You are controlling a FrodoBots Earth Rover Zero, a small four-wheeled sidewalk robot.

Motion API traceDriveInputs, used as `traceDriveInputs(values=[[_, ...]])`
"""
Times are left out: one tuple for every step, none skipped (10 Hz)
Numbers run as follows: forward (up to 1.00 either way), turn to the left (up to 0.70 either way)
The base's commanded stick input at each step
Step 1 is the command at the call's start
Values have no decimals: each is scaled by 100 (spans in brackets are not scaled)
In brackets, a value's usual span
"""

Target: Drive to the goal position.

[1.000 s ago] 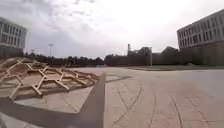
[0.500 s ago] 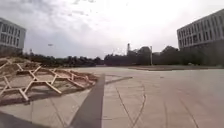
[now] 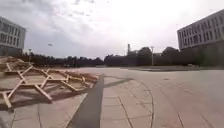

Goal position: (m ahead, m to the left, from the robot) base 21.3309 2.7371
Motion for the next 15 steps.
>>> traceDriveInputs(values=[[70, 0], [70, 0], [70, 0], [70, 0], [70, 0], [70, 0], [70, 0], [70, 0], [70, 0], [70, 0], [70, 0], [70, 0], [70, 0], [70, 0], [70, 0]])
